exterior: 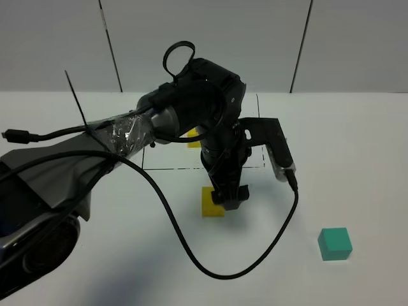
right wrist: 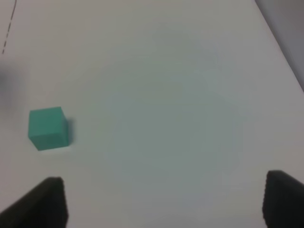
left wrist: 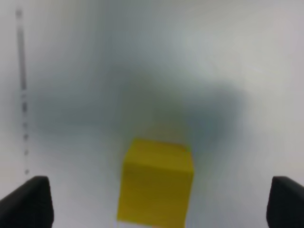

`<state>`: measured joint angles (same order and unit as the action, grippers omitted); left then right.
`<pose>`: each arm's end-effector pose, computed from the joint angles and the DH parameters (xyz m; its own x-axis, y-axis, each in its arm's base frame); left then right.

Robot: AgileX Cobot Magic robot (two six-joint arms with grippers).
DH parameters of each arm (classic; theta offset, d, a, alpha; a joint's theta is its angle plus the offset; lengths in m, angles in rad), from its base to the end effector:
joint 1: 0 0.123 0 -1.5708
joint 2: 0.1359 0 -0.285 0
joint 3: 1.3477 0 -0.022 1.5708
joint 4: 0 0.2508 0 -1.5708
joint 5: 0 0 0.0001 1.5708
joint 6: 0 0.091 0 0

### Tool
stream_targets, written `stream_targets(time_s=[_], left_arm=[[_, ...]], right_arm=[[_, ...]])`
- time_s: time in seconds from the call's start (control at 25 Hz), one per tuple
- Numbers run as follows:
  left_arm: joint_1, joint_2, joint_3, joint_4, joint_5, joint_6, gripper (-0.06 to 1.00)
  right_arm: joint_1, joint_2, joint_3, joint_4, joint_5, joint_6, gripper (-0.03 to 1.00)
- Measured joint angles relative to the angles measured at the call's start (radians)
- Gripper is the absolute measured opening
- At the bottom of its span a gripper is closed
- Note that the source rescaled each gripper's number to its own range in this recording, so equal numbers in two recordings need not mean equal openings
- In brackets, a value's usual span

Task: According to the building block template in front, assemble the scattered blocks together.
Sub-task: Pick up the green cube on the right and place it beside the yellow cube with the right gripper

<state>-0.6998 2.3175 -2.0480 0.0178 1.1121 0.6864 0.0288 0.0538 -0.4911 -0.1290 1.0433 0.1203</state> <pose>0.3800 -0.3180 0.1926 -0.1557 0.9674 -0.1999 0.9632 0.1935 0.1864 0.0051 -0.0100 0.2767 -0.4880 0.0407 -0.8719 0.0951 0.9954 -0.0068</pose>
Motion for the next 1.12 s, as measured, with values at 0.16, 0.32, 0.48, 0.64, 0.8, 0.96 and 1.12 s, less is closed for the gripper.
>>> stream_targets(time_s=[0.16, 0.32, 0.48, 0.64, 0.8, 0.96, 1.12], left_arm=[[0.015, -0.06, 0.0, 0.052, 0.001, -0.076, 0.98], [0.083, -0.114, 0.0, 0.068, -0.006, -0.135, 0.97], [0.201, -0.168, 0.0, 0.071, -0.003, -0.242, 0.96], [0.357, -0.211, 0.0, 0.072, 0.062, -0.398, 0.95], [0.53, -0.265, 0.024, 0.05, 0.076, -0.527, 0.93], [0.69, -0.413, 0.185, -0.018, 0.076, -0.568, 0.9], [0.799, -0.664, 0.474, -0.069, -0.026, -0.576, 0.87]], right_arm=[[0.0, 0.0, 0.0, 0.0, 0.0, 0.0, 0.67], [0.0, 0.0, 0.0, 0.0, 0.0, 0.0, 0.67], [0.0, 0.0, 0.0, 0.0, 0.0, 0.0, 0.67], [0.0, 0.0, 0.0, 0.0, 0.0, 0.0, 0.67], [0.0, 0.0, 0.0, 0.0, 0.0, 0.0, 0.67], [0.0, 0.0, 0.0, 0.0, 0.0, 0.0, 0.67], [0.0, 0.0, 0.0, 0.0, 0.0, 0.0, 0.67]])
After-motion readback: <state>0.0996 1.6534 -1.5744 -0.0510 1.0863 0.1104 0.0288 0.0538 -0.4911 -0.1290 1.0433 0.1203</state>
